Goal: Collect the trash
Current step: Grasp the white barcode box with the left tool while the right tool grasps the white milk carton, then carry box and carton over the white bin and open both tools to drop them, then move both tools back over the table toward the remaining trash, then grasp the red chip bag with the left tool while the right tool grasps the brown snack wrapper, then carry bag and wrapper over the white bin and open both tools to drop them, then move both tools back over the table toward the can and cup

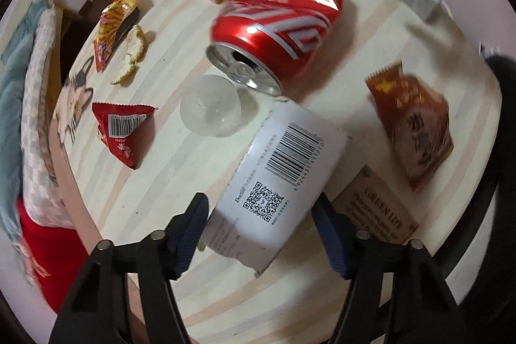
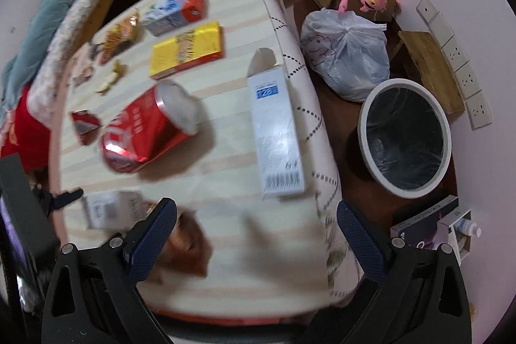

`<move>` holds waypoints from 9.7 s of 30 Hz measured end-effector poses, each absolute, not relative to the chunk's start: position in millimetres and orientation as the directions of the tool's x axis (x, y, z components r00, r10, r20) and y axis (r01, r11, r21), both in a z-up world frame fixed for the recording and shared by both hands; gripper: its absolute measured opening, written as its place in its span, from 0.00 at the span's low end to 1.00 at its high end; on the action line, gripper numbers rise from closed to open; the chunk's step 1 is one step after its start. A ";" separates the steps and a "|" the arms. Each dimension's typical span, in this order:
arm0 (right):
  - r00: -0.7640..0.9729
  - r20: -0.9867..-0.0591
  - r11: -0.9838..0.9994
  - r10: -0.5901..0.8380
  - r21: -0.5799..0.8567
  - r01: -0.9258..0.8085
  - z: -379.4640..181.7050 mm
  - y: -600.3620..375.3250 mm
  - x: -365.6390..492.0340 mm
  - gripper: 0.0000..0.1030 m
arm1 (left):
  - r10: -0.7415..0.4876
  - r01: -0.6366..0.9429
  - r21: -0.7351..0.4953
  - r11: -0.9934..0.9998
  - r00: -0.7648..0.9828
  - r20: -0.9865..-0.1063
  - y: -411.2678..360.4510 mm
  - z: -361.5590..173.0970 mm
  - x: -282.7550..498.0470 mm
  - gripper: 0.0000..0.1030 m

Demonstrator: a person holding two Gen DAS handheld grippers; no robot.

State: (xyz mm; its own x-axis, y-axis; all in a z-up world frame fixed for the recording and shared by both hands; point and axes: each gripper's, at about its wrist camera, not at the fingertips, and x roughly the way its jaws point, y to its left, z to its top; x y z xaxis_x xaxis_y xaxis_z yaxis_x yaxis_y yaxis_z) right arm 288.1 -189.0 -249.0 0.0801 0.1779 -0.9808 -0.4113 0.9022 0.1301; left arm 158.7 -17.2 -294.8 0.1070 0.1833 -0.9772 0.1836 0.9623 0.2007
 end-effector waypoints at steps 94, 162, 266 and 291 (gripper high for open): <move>0.029 -0.958 0.952 0.286 0.287 0.102 -355.2 -508.5 436.9 0.35 | -0.082 0.123 -0.074 0.990 0.065 -0.995 -318.9 -334.0 445.6 0.49; 0.075 -0.909 0.868 0.410 0.363 -0.339 -220.5 -244.3 228.4 1.00 | 0.353 -0.574 0.201 0.794 0.165 -0.921 22.5 -250.3 85.9 0.98; 0.096 -0.970 0.973 0.223 0.228 0.045 -355.2 -510.7 463.9 0.41 | -0.103 0.060 -0.096 0.994 0.138 -0.985 -309.4 -332.0 454.1 0.28; 0.059 -0.996 0.998 0.062 0.063 0.009 -349.3 -521.5 444.9 1.00 | -0.001 0.029 0.004 1.000 0.166 -0.986 -296.6 -317.7 434.4 0.98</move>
State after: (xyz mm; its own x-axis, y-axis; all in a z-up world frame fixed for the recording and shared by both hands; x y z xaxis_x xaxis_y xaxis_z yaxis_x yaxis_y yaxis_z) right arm 444.9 -521.5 -349.3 0.0591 0.0623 -0.9963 0.0092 0.9980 0.0629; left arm 434.4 -296.6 -317.7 0.1656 -0.0006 -0.9862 0.0292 0.9996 0.0043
